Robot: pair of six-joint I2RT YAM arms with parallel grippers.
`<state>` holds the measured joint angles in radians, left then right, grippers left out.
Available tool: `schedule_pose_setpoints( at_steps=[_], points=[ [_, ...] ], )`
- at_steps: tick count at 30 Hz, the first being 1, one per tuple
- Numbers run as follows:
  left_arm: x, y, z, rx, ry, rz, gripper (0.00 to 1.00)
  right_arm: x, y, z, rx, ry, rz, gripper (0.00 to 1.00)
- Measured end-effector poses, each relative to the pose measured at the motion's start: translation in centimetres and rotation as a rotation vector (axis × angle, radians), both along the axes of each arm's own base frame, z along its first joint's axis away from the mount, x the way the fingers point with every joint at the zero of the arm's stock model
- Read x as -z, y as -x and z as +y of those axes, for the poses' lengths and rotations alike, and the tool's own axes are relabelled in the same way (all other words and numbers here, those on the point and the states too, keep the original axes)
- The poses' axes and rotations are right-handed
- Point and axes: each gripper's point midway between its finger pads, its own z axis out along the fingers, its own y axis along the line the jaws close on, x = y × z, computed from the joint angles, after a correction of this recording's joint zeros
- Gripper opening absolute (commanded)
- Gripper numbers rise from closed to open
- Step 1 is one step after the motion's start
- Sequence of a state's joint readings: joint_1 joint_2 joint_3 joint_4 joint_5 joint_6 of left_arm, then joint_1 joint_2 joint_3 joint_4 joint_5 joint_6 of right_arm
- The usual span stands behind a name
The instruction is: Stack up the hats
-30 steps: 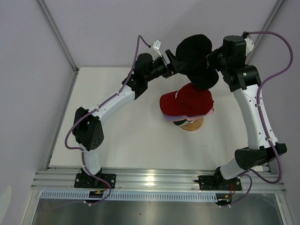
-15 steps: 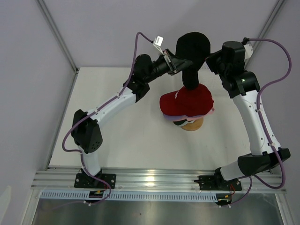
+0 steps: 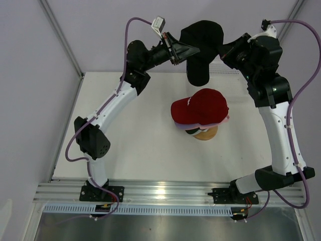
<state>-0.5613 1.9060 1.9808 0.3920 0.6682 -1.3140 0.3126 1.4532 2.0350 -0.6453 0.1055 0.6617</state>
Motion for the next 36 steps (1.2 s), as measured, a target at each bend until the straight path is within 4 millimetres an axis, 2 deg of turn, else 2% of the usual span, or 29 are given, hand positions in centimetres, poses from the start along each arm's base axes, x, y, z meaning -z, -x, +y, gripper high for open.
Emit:
schedule_pose_setpoints(
  at_steps=[3,5,6,7,9,10,11,13,14,17,23,26,30,33,36],
  points=[
    [0.4,0.5,0.4,0.028,-0.026,0.035,0.01,-0.2,1.5,0.2,-0.036,0.002,0.003,0.00],
    [1.1,1.1,0.8,0.050,-0.053,0.068,0.01,0.4,2.7,0.6,-0.070,0.007,0.020,0.00],
    [1.3,1.5,0.9,0.069,-0.067,0.081,0.01,0.8,3.4,0.8,-0.089,0.013,0.028,0.04],
    [1.5,2.0,0.9,0.090,-0.080,0.091,0.01,1.4,4.0,0.8,-0.105,0.023,0.038,0.22],
    [2.0,2.9,0.9,0.140,-0.107,0.106,0.01,2.8,5.2,0.7,-0.129,0.055,0.056,0.39],
    [2.4,3.2,0.9,0.162,-0.122,0.114,0.01,3.5,5.9,0.4,-0.137,0.086,0.063,0.61],
    [2.7,3.3,0.9,0.173,-0.134,0.124,0.01,4.0,6.6,0.1,-0.141,0.116,0.067,0.72],
    [3.5,3.6,1.1,0.201,-0.164,0.140,0.01,4.5,7.9,-0.7,-0.144,0.188,0.059,0.86],
    [3.8,3.8,1.2,0.215,-0.179,0.141,0.01,4.3,8.5,-1.2,-0.140,0.221,0.045,0.99],
    [3.7,4.7,1.6,0.250,-0.226,0.117,0.01,3.0,9.6,-2.7,-0.110,0.310,-0.028,1.00],
    [-0.2,7.9,3.2,0.305,-0.251,-0.050,0.01,-0.3,9.9,-4.0,-0.104,0.468,-0.220,0.99],
    [-0.4,8.9,3.8,0.327,-0.270,-0.092,0.01,-1.1,8.9,-3.8,-0.146,0.566,-0.291,1.00],
    [0.8,9.8,4.1,0.387,-0.304,-0.111,0.01,-1.3,6.4,-2.8,-0.234,0.645,-0.331,1.00],
    [1.9,10.4,4.4,0.445,-0.325,-0.141,0.01,0.3,3.8,-2.0,-0.305,0.664,-0.317,1.00],
    [3.0,11.0,4.8,0.491,-0.345,-0.174,0.01,1.4,2.3,-1.7,-0.384,0.649,-0.313,0.99]
  ],
)
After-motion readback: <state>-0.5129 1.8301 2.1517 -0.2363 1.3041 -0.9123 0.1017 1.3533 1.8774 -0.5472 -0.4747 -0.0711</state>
